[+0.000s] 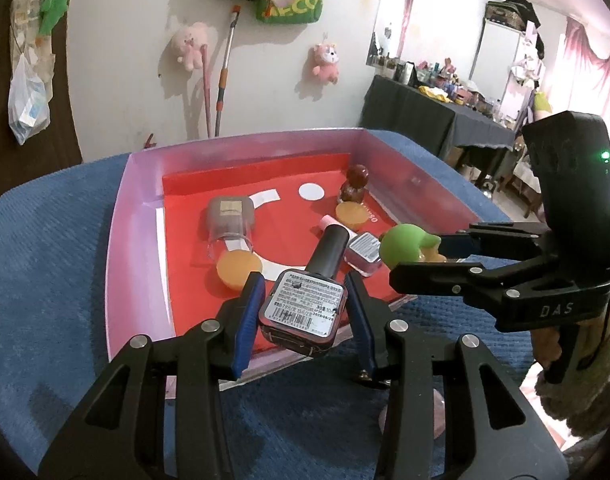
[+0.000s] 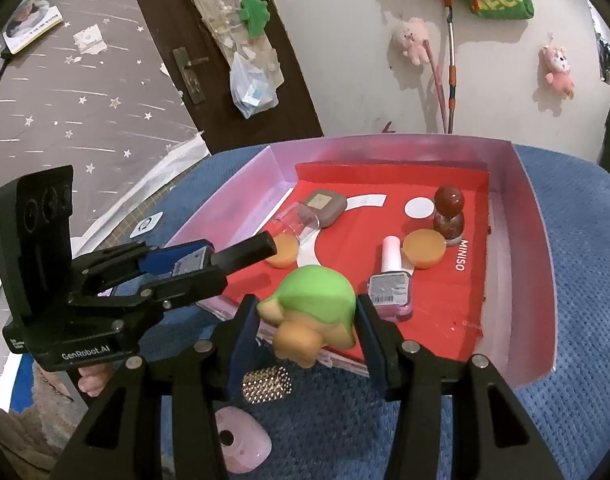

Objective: Organize rigid objects
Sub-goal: 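Grasp the black-capped nail polish bottle with the left tool while the right tool lifts the figure, then carry the bottle and figure into the box with both tools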

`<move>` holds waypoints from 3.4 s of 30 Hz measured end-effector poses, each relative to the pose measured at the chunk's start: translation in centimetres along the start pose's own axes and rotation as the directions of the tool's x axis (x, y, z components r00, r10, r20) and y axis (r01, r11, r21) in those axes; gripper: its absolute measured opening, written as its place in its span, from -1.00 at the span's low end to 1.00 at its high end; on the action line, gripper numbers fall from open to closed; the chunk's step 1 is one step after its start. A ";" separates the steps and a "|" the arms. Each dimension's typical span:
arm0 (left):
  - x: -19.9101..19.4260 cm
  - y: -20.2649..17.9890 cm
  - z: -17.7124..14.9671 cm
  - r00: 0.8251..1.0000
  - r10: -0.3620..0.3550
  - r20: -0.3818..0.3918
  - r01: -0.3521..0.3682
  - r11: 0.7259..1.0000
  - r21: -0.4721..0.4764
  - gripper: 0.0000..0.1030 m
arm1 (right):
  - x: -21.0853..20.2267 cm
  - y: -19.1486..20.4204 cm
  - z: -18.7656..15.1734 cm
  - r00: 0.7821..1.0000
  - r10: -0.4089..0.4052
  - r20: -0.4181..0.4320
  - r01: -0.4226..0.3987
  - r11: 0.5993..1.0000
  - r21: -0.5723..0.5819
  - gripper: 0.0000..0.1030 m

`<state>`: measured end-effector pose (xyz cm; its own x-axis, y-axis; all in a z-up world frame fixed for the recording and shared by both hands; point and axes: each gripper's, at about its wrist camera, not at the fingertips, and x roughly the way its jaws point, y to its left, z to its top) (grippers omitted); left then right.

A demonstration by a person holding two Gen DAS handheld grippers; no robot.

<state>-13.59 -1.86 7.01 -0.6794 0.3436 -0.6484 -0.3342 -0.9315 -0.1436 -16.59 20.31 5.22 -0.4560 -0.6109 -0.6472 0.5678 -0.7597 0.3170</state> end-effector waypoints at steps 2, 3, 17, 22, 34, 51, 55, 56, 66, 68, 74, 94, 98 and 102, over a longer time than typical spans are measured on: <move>0.4 0.2 0.0 1.000 0.000 -0.010 0.000 1.000 -0.004 -0.25 | 0.5 -0.1 0.2 1.000 0.004 -0.011 -0.004 1.000 -0.002 0.00; 0.5 0.3 -0.1 1.000 0.001 -0.016 -0.001 1.000 -0.006 -0.25 | 0.8 -0.1 0.3 1.000 0.007 -0.018 -0.007 1.000 -0.003 0.00; 2.0 1.6 -0.4 0.997 0.016 -0.076 -0.018 1.000 -0.026 -0.25 | 3.5 -0.2 0.7 0.995 0.044 -0.088 -0.044 0.999 0.000 0.00; 2.4 1.9 -0.5 0.996 0.021 -0.089 -0.024 0.999 -0.034 -0.25 | 4.3 -0.5 0.7 0.992 0.053 -0.112 -0.052 0.999 0.013 0.00; 3.5 2.0 -0.6 0.993 0.013 -0.120 -0.018 0.999 -0.037 -0.25 | 5.6 -1.6 0.4 0.988 0.038 -0.152 -0.030 0.998 0.053 0.00; 5.6 2.6 -0.7 0.985 0.018 -0.169 -0.028 0.998 -0.060 -0.25 | 5.6 -3.9 0.7 0.988 -0.096 -0.121 0.103 0.993 0.060 0.00; 6.0 2.7 -0.5 0.985 0.022 -0.170 -0.033 0.997 -0.063 -0.25 | 5.6 -4.3 1.0 0.986 -0.122 -0.109 0.129 0.990 0.063 0.00; 6.1 2.7 -0.4 0.985 0.025 -0.170 -0.037 0.997 -0.063 -0.25 | 5.6 -4.3 1.0 0.986 -0.125 -0.107 0.132 0.989 0.064 0.00; 7.2 3.2 0.1 0.985 0.041 -0.169 -0.055 0.996 -0.077 -0.25 | 6.0 -4.4 1.3 0.984 -0.153 -0.095 0.159 0.986 0.056 0.00; 7.3 3.2 0.1 0.985 0.042 -0.170 -0.056 0.995 -0.077 -0.25 | 6.1 -4.3 1.3 0.983 -0.157 -0.092 0.163 0.985 0.054 0.00; 7.4 3.2 0.2 0.984 0.043 -0.171 -0.057 0.995 -0.077 -0.25 | 6.2 -4.3 1.3 0.983 -0.163 -0.088 0.168 0.984 0.051 0.00; 7.3 3.2 0.2 0.984 0.042 -0.172 -0.056 0.995 -0.077 -0.24 | 6.2 -4.2 1.4 0.981 -0.173 -0.089 0.177 0.983 0.039 0.00; 7.4 3.2 0.2 0.984 0.042 -0.173 -0.056 0.995 -0.077 -0.24 | 6.2 -4.2 1.4 0.981 -0.173 -0.088 0.177 0.983 0.040 0.00; 7.5 3.2 0.2 0.984 0.045 -0.173 -0.059 0.995 -0.075 -0.24 | 6.2 -4.2 1.4 0.981 -0.174 -0.089 0.178 0.983 0.039 0.00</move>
<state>-19.88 -2.25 1.84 -0.5708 0.2753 -0.7736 -0.2438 -0.9565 -0.1605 -22.77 19.41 0.81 -0.4850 -0.4473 -0.7515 0.4507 -0.8642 0.2235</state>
